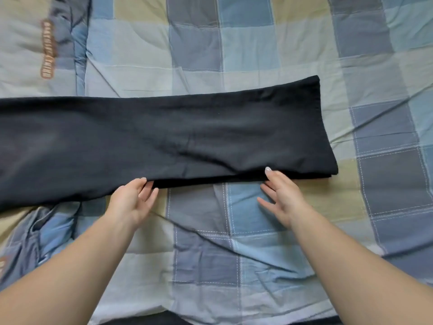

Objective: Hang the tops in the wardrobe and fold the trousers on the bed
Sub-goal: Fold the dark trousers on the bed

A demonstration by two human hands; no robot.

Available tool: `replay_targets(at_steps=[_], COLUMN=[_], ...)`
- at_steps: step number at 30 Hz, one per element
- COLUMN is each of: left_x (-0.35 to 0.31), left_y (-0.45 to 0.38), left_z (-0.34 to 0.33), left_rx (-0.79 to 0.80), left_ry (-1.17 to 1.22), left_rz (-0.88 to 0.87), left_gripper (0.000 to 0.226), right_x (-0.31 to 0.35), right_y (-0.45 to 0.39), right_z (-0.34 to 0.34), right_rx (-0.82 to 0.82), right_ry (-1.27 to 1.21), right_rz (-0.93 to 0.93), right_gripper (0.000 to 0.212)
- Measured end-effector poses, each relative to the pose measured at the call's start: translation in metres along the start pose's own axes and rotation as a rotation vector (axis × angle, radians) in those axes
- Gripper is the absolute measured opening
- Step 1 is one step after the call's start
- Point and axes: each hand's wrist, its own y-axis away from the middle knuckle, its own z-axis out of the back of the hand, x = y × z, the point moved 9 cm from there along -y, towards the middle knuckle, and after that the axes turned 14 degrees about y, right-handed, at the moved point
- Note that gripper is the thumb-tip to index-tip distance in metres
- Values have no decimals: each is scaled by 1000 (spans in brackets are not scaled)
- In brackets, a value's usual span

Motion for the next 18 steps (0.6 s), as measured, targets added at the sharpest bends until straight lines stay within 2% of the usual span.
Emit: replay_targets(at_steps=[6, 11, 14, 18], left_x=[-66, -150, -206, -266], left_y=[-6, -12, -28, -53], left_z=[53, 129, 170, 206], left_rx=[12, 46, 50, 21], left_ry=[34, -53, -10, 15], left_rz=[32, 34, 39, 58], left_gripper=[25, 44, 41, 14], right_x=[-24, -66, -80, -77], right_y=[29, 73, 103, 109], right_z=[-155, -333, -429, -470], right_rx=[212, 331, 438, 351], right_ry=[100, 81, 109, 101], right_rz=[-33, -80, -72, -11], right_gripper=[14, 16, 15, 15])
